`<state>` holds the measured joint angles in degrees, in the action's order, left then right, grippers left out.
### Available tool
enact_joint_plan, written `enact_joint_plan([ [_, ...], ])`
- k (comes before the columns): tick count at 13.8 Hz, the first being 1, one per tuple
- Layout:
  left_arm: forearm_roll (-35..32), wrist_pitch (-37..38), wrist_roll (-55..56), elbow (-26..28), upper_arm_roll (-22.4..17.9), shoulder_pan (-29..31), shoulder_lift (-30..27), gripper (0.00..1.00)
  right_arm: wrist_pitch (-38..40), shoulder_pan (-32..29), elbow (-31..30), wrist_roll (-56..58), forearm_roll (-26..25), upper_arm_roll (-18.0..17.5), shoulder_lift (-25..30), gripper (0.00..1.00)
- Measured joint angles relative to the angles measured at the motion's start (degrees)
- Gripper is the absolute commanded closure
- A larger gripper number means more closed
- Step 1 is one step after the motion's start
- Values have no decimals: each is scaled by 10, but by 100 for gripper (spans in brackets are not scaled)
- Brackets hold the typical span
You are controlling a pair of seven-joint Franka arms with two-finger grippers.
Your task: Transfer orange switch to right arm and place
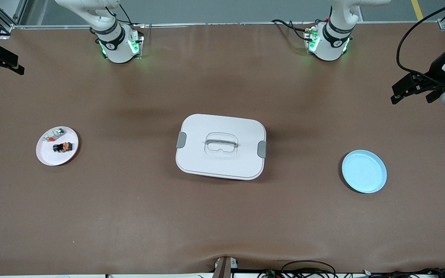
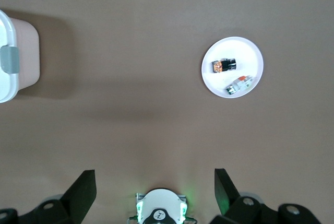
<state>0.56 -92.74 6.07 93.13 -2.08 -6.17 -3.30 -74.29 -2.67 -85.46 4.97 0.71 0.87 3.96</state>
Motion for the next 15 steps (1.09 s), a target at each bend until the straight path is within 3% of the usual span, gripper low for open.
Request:
enact_joint_plan([
  [4,0,0,0,0,0,0,0,0,-17,12,2,-5,-4,20,0,0],
  [15,0,23,-1,0,0,0,4,0,-35,20,9,-65,4,21,0,0],
])
